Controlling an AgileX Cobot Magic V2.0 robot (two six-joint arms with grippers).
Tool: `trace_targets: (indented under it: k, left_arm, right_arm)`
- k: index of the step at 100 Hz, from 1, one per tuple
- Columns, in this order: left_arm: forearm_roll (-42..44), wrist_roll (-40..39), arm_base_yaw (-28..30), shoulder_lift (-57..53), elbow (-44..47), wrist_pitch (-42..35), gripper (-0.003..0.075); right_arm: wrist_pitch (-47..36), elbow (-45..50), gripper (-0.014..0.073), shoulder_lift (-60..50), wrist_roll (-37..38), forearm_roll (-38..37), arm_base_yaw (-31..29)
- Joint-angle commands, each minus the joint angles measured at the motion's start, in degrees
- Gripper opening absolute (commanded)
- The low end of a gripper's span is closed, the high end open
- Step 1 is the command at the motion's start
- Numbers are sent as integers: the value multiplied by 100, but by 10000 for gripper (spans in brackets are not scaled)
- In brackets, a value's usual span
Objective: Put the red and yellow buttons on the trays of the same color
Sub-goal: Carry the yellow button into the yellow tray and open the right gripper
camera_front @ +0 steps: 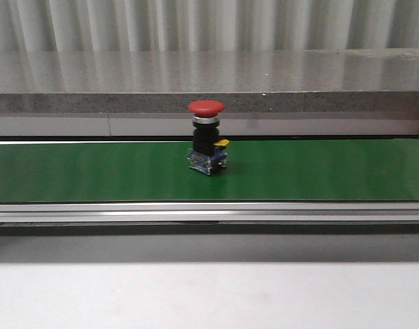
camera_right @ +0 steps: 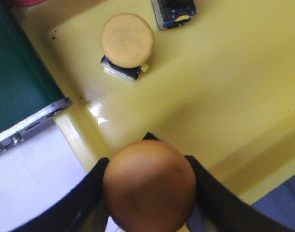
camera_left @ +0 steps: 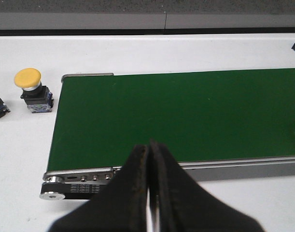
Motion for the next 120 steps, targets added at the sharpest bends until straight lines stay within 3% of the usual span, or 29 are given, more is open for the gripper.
trace_targets:
  k: [1,63,102,111,120]
  left_arm:
    - [-45,-39,-31,0,-144,-420,-20]
    - [-45,-39,-31,0,-144,-420,-20]
    - [-45,-39,-31,0,-144,-420,-20]
    - [-45,-39,-31,0,-144,-420,-20]
    - [-45,-39,-31,0,-144,-420,-20]
  right_arm:
    - [-310,-141,163,94,26,-183,-47]
    - [-962,-141,163,1220,170,-177,-47]
    - [-1017,-146,165,1390,170,-177,-47]
    - [-1012,-146,202,1390,170,-177,-47]
    - [-966,-146,311,1390,170,-177,-47]
